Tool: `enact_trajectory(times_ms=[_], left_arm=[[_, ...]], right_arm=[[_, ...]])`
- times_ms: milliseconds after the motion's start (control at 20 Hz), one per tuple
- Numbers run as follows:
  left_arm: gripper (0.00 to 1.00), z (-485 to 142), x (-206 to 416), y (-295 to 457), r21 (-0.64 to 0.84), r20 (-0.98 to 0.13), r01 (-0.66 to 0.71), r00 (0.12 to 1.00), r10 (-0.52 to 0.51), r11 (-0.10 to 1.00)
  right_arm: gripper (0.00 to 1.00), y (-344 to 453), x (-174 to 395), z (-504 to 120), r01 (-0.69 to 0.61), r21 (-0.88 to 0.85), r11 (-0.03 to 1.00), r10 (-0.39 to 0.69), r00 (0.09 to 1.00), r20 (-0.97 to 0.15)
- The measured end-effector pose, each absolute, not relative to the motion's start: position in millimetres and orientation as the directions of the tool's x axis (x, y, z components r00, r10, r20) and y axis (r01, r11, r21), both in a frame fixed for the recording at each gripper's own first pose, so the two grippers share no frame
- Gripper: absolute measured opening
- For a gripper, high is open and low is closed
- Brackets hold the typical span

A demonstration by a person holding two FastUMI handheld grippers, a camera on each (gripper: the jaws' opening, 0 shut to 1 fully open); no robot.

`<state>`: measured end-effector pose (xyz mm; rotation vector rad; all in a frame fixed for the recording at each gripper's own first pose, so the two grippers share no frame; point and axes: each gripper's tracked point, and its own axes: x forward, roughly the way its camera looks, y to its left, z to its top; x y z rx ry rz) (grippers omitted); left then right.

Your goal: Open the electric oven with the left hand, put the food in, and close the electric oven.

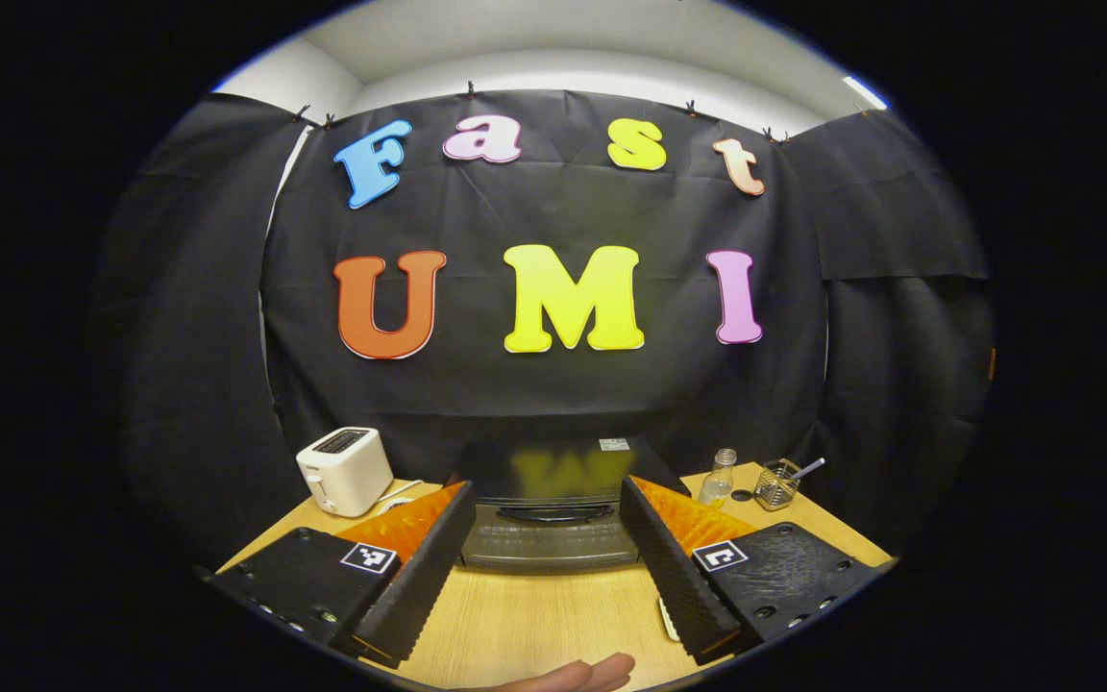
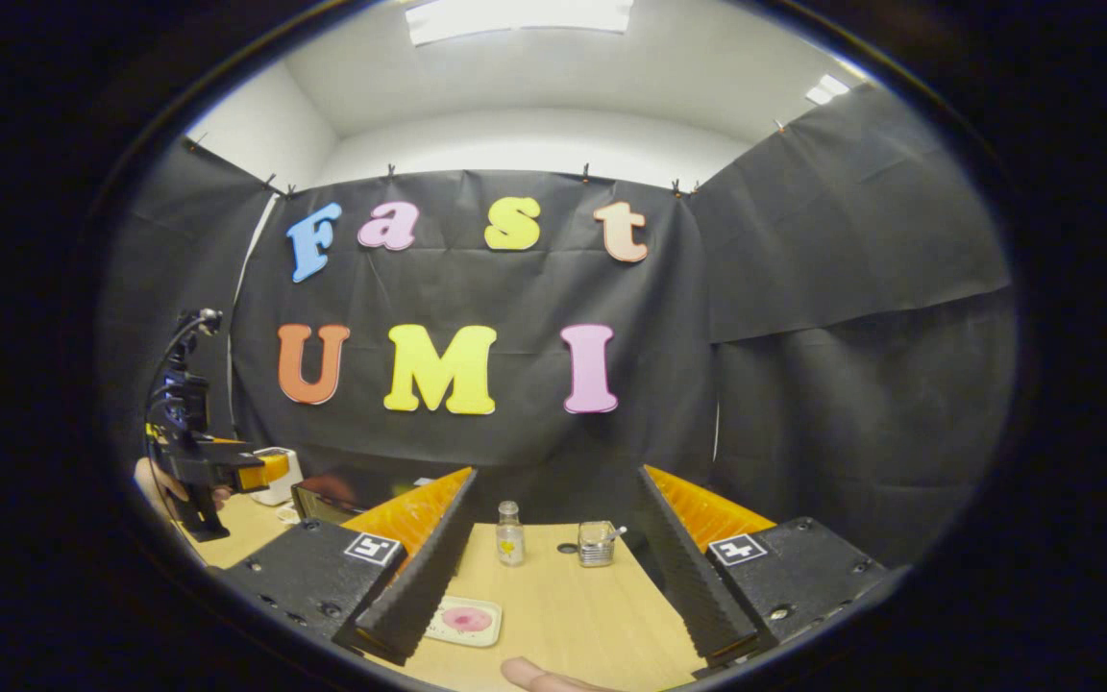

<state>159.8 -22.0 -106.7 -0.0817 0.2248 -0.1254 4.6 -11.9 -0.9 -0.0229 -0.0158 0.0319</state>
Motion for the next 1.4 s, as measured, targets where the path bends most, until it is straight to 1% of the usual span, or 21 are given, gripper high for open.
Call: enact_trajectory(times_ms=[300, 450, 550, 750, 800, 900, 1000, 1150, 1400], left_arm=[[0.96, -164, 230, -60, -0.105, -0.283, 0.148, 0.943, -0.172, 0.983], [0.96, -199, 253, -76, -0.109, -0.375, 0.148, 0.910, -0.178, 0.983], [0.96, -215, 261, -76, -0.056, -0.426, 0.131, 0.894, -0.142, 0.990], [0.96, -235, 270, -80, -0.017, -0.477, 0.109, 0.873, -0.103, 0.994], [0.96, -236, 273, -75, 0.001, -0.481, 0.091, 0.873, -0.079, 0.996], [0.97, -236, 284, -80, -0.029, -0.468, 0.123, 0.875, -0.123, 0.992], [0.97, -241, 284, -70, -0.035, -0.492, 0.100, 0.864, -0.104, 0.994], [0.97, -241, 285, -62, -0.055, -0.497, 0.073, 0.863, -0.090, 0.996], [0.97, -243, 267, -61, -0.044, -0.513, 0.086, 0.853, -0.096, 0.995]], right_arm=[[1.00, -19, 3, -21, -0.072, 0.011, 0.997, 0.072, 0.997, -0.009], [1.00, -31, 1, -22, -0.059, 0.003, 0.998, 0.059, 0.998, 0.005], [1.00, -33, 1, -20, -0.060, -0.008, 0.998, 0.061, 0.998, 0.017], [1.00, -47, -2, -17, -0.041, 0.008, 0.999, 0.041, 0.999, 0.031], [1.00, -50, -4, -15, -0.037, 0.010, 0.999, 0.037, 0.999, 0.033], [1.00, -59, -7, -11, -0.022, 0.018, 1.000, 0.021, 0.999, 0.041], [1.00, -67, -8, -5, -0.009, 0.017, 1.000, 0.008, 0.999, 0.051], [1.00, -76, -14, 2, 0.006, 0.019, 1.000, -0.007, 0.998, 0.061], [1.00, -80, -25, 12, 0.005, 0.032, 0.999, -0.007, 0.997, 0.076]])
